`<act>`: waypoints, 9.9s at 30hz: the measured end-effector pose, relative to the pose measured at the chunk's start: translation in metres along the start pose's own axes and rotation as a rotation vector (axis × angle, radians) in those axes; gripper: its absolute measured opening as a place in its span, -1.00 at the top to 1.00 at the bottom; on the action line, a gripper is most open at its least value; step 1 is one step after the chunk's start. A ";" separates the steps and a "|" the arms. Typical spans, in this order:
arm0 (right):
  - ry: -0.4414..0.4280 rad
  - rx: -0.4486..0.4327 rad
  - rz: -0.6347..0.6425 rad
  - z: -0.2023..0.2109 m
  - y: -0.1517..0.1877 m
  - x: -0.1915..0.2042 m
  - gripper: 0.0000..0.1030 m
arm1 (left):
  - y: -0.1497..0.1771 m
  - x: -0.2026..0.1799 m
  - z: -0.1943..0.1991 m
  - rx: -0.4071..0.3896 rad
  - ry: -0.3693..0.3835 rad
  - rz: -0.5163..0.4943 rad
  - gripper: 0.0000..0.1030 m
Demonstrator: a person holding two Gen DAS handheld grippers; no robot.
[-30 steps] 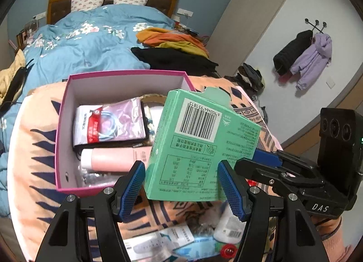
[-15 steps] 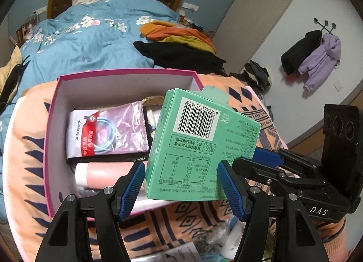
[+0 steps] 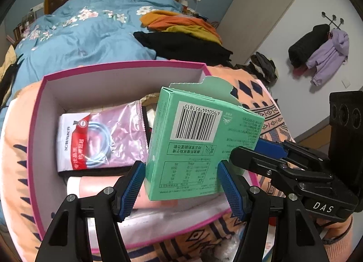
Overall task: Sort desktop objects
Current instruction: 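Carry the mint-green carton over the magenta box with the left tool, then lower the carton into the magenta box and open the left tool, then move the left tool back to the pile toward the white lotion bottle, then close the left tool around the white red-capped lotion bottle, then lift the lotion bottle and carry it toward the magenta box, then lower the lotion bottle into the magenta box with the left tool, then open the left tool and pull it up out of the box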
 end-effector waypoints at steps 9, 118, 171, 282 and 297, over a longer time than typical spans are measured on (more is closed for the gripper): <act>0.043 0.023 0.006 -0.020 -0.018 -0.005 0.34 | -0.016 0.020 -0.021 0.035 0.022 0.069 -0.30; -0.147 0.033 -0.126 0.051 0.154 -0.002 -0.04 | 0.161 -0.055 -0.004 0.050 0.066 -0.043 -0.61; -0.138 0.013 -0.324 0.032 0.210 -0.053 -0.04 | 0.173 -0.133 -0.105 0.456 0.196 -0.260 -0.48; -0.570 0.158 -0.227 -0.069 -0.013 0.057 0.60 | 0.028 0.041 0.032 0.004 0.010 0.013 -0.37; -0.321 0.281 -0.244 -0.116 -0.017 0.038 0.25 | 0.029 0.076 0.007 0.031 -0.061 0.090 -0.35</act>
Point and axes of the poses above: each gripper's, at about its wrist camera, not at the fingertips, and z roughly against the way its jaws point, x to its left, y to its underside, the point moved 6 cm from there along -z, roughly the way its jaws point, and after that the axes turned 10 degrees about x, right-handed, at the moved point
